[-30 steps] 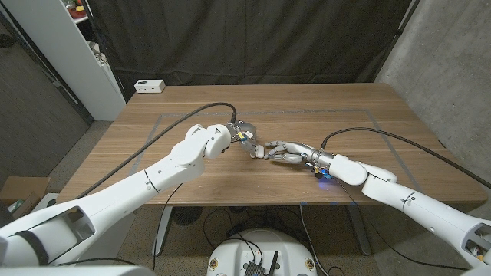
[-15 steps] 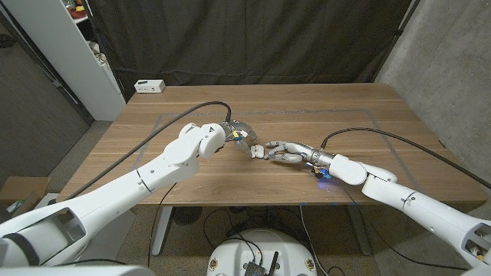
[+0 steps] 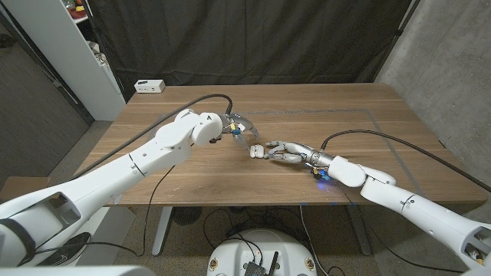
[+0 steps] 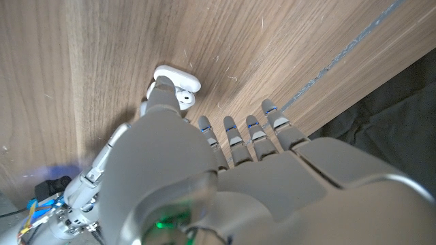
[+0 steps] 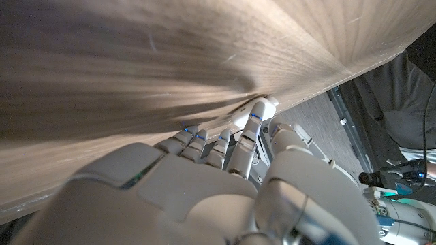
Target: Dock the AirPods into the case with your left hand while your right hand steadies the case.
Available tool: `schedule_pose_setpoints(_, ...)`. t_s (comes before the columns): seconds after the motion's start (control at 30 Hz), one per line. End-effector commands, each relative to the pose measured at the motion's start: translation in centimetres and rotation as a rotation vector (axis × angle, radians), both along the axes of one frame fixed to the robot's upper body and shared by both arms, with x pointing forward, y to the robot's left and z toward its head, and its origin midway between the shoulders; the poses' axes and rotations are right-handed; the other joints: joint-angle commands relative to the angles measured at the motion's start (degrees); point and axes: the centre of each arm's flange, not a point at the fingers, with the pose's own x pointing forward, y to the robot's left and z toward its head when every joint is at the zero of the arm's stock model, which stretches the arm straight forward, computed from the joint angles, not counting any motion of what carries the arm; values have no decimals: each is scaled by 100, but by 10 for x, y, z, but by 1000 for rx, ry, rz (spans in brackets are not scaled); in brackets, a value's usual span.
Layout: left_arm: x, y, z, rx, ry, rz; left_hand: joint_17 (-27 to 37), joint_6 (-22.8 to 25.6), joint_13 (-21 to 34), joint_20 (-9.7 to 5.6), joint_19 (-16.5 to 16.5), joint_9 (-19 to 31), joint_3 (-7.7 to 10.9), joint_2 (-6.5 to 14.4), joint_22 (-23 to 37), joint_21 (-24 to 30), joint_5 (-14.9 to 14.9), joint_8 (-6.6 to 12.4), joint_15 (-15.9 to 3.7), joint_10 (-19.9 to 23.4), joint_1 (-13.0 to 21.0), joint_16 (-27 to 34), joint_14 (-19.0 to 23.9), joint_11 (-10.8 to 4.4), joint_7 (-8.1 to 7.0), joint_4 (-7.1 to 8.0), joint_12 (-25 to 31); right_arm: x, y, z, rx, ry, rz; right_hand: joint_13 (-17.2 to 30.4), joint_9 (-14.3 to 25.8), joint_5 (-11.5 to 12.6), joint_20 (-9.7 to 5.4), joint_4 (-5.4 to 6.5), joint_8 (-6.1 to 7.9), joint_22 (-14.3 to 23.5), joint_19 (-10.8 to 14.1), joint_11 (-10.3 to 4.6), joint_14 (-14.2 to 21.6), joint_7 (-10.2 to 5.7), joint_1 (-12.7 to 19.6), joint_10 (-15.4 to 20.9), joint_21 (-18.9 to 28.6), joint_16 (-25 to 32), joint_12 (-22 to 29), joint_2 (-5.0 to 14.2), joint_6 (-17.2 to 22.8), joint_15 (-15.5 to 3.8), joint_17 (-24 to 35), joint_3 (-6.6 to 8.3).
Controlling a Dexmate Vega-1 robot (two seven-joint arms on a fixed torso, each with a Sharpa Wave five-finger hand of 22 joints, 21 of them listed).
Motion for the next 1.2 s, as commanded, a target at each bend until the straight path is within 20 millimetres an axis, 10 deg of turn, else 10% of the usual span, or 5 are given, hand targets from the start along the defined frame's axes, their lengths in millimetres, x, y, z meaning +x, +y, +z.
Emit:
schedule_pose_setpoints(0.03,9,11,16,142,-22,-151,9,152,18,3,36,-25,3,21,24,15,69,60,-342,80,144,42,15,-12,6,-80,49,5,9,0,92,-1,-66,9,16,4,-37,-4,39,12,108,0,53,-6,64,35,47,34,27,-16,43,-872,13,31)
schedule_pose_setpoints(1.2,32,19,4,329,40,-375,-19,231,51,-148,-54,-276,109,89,5,-15,262,3,-236,-447,987,-41,-482,-11,-3,-233,-63,-2,-1,-9,176,32,-172,12,31,-5,34,11,55,15,162,26,113,-9,48,67,44,57,32,-21,103,-855,23,21)
